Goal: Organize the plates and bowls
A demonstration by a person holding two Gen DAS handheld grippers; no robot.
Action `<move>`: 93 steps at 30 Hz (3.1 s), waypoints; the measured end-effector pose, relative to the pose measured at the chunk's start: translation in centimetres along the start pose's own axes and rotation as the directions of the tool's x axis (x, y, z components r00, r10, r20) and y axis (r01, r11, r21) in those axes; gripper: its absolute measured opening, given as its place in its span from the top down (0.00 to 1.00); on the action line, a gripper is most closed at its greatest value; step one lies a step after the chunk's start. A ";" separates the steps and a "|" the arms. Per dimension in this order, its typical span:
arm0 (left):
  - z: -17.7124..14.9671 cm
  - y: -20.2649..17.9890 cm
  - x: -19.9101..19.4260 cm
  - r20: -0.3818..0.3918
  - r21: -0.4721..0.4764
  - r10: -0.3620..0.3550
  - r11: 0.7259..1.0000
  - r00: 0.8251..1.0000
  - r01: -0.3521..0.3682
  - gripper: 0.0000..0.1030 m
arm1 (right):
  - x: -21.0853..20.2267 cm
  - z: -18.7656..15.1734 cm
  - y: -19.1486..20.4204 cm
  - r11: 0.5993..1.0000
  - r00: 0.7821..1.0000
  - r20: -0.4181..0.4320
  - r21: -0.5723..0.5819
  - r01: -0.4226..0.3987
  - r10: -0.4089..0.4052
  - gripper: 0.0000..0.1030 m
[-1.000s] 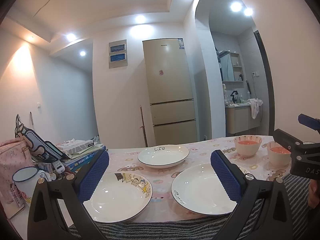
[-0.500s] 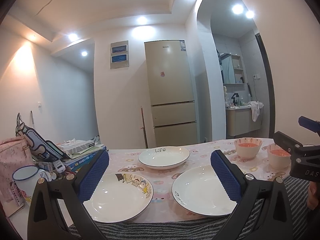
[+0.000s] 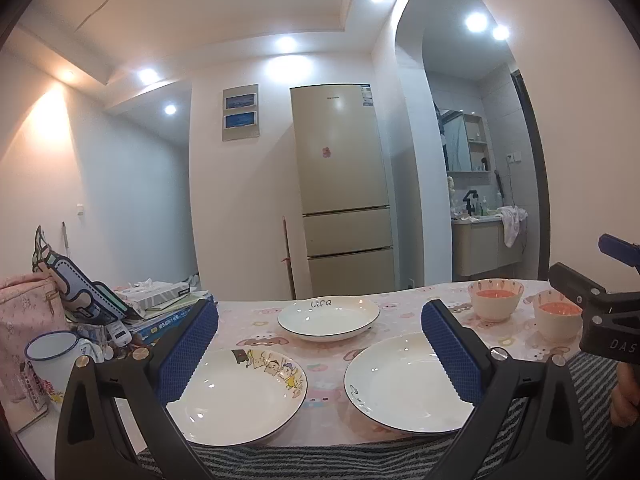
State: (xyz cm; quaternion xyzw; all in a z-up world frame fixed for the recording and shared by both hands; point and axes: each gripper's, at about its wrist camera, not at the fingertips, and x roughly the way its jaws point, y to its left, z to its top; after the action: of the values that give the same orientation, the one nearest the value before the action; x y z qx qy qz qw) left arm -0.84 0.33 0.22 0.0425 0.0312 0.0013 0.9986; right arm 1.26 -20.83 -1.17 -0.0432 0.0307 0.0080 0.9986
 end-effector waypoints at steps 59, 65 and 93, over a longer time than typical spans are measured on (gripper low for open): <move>1.8 2.2 0.6 -0.118 -0.119 -0.078 0.991 0.990 0.064 0.00 | -1.2 2.1 -0.2 1.000 1.000 -0.029 -0.028 0.003 -0.004 0.00; 2.8 6.7 1.5 -0.250 -0.221 -0.092 0.975 0.964 0.035 0.00 | -1.4 4.9 -0.9 0.991 0.984 -0.110 0.013 -0.136 0.136 0.03; -8.3 25.5 10.6 -0.587 -0.573 -0.148 0.770 0.796 -0.280 0.49 | 19.5 2.4 12.8 0.808 0.461 -0.665 0.440 -0.393 0.587 0.44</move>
State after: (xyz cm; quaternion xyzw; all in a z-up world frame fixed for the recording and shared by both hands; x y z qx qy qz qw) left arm 9.27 26.44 -6.50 -0.2979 0.3425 0.0624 0.8888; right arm 20.66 -7.58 -1.07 0.0810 0.4698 0.2734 0.8354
